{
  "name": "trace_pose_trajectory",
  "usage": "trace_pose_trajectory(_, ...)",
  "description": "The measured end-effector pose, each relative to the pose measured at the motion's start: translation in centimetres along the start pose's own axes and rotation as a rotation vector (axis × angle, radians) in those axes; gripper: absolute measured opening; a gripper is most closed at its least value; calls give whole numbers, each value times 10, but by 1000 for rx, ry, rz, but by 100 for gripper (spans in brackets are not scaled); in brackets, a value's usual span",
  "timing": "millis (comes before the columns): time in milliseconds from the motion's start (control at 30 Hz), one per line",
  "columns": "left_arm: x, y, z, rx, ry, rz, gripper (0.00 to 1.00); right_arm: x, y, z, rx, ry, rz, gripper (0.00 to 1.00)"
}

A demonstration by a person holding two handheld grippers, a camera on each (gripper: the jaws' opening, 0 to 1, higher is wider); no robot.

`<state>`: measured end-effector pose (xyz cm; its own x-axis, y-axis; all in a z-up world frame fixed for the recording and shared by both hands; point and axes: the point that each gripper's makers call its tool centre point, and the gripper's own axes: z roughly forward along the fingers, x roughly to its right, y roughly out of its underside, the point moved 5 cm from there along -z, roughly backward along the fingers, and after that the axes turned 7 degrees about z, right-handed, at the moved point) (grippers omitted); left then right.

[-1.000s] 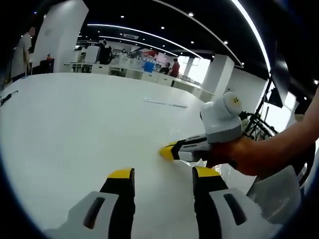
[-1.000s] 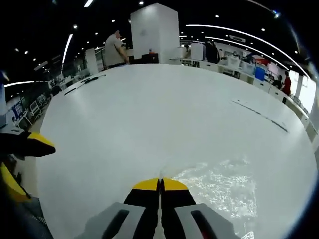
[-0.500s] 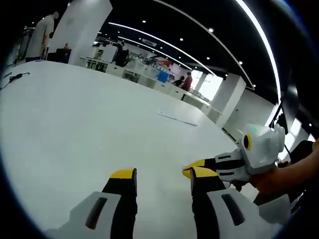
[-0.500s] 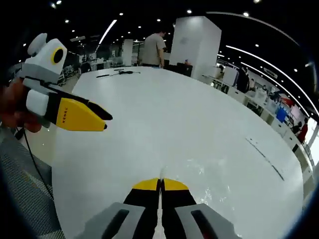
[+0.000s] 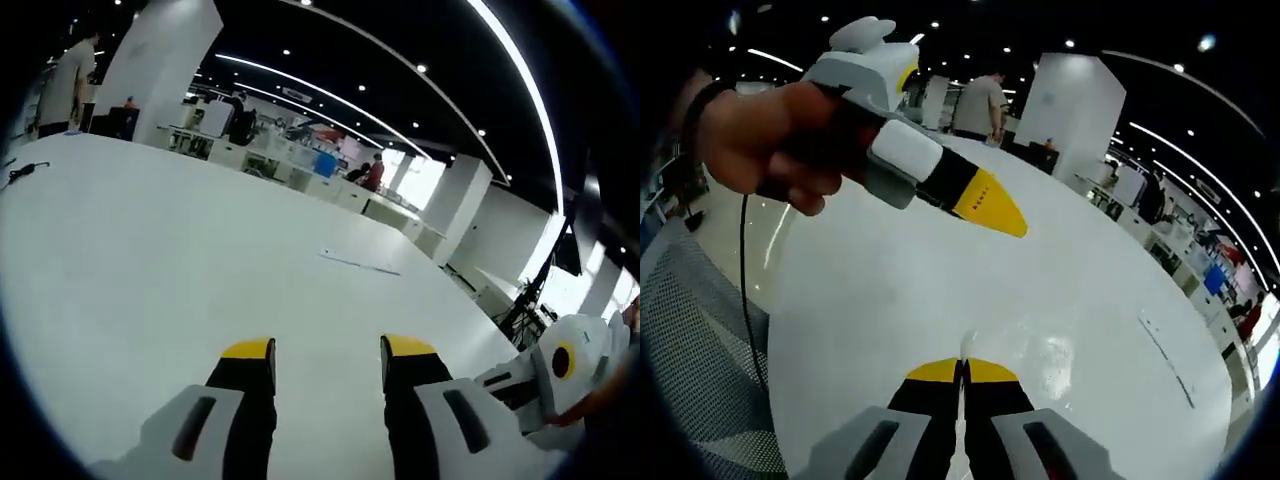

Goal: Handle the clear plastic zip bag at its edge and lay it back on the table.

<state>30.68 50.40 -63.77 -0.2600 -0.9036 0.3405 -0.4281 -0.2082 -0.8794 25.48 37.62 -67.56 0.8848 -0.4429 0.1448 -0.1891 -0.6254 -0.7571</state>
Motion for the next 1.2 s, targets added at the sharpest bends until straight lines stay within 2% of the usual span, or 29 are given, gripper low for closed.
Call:
trace_pose_trajectory(100, 6, 2, 0, -10, 6, 1, 39, -6, -1, -3, 0, -14, 4, 0)
trace_pose_trajectory(200, 3, 3, 7, -12, 4, -31, 37, -12, -2, -6, 3, -21, -2, 0)
trace_pose_trajectory(267, 1, 5, 13, -28, 6, -24, 36, -16, -3, -8, 6, -27, -12, 0)
trace_pose_trajectory(467, 3, 9, 16, -67, 5, -17, 33, -29, -3, -12, -2, -50, -78, 0)
trace_pose_trajectory(567, 3, 10, 22, -86, -14, -15, 34, -37, 0, -14, -19, -60, -147, 0)
trace_pose_trajectory(667, 0, 17, 25, -123, -23, -19, 33, -42, 1, -16, -20, -65, -158, 0)
trace_pose_trajectory(800, 0, 26, 25, -184, -29, -20, 28, -50, 2, -17, -21, -77, -176, 0)
trace_pose_trajectory(1033, -4, 38, 20, -225, -43, -57, 19, -57, 1, -19, -19, -91, -216, 0)
trace_pose_trajectory(1200, -7, 41, 18, -243, -52, -57, 3, -63, 1, -22, -15, -104, -259, 0)
